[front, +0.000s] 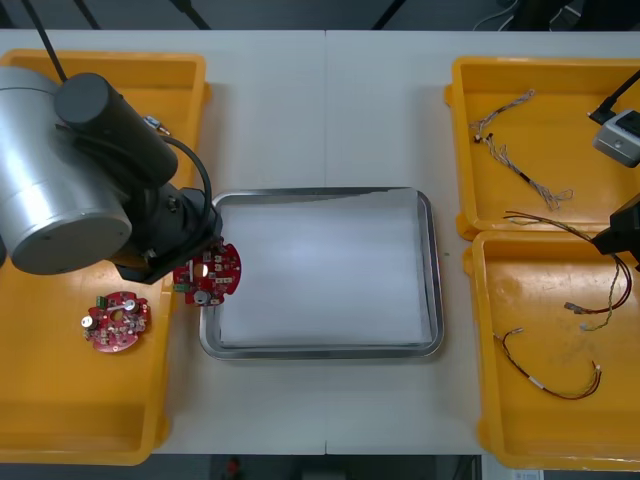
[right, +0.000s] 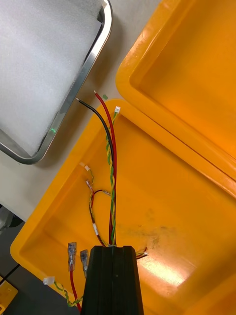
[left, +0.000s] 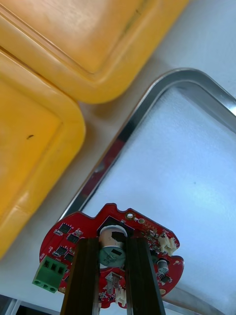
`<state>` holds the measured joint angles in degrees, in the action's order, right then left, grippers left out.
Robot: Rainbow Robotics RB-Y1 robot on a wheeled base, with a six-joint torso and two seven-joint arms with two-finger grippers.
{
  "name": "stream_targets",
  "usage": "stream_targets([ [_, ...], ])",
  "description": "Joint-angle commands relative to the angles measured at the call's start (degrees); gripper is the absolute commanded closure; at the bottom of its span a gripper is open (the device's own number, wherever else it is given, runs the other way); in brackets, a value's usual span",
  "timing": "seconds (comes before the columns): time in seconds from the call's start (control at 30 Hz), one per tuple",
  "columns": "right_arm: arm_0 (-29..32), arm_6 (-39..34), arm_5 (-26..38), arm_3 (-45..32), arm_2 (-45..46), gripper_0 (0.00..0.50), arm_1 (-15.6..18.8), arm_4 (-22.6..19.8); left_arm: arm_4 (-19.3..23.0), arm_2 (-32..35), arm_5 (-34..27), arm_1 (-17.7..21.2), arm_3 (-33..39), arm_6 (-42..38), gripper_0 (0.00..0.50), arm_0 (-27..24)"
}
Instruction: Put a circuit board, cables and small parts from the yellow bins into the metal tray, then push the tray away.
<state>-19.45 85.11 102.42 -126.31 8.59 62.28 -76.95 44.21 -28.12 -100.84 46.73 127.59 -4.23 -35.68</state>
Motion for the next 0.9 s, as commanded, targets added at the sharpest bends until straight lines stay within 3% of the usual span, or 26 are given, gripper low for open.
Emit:
stream_targets([
  [0.03, -1.6, -2.1, 0.3, -1.2, -0.3, 0.5, -0.6, 0.3, -5.3, -4.1, -1.4, -4.7, 0.4, 1.1, 0.5, -2.8],
  [0.33, -1.6, -2.1, 0.3, -1.2, -0.3, 0.5, -0.6, 0.3, -15.4, -11.3, -1.8, -12.3, -6.2, -0.6, 0.5, -4.3],
  [0.57, -1.6, -2.1, 0.3, -1.2, -0.3, 0.5, -0.6, 0.3, -16.8, -13.7, -1.5, -15.1, -12.0, -0.7, 0.498, -5.9],
  [0.9, -1.6, -2.1, 0.3, -1.2, -0.3, 0.5, -0.6, 0.3, -15.9, -15.7, 1.5, -15.7, -15.6, -0.7, 0.498, -5.9],
])
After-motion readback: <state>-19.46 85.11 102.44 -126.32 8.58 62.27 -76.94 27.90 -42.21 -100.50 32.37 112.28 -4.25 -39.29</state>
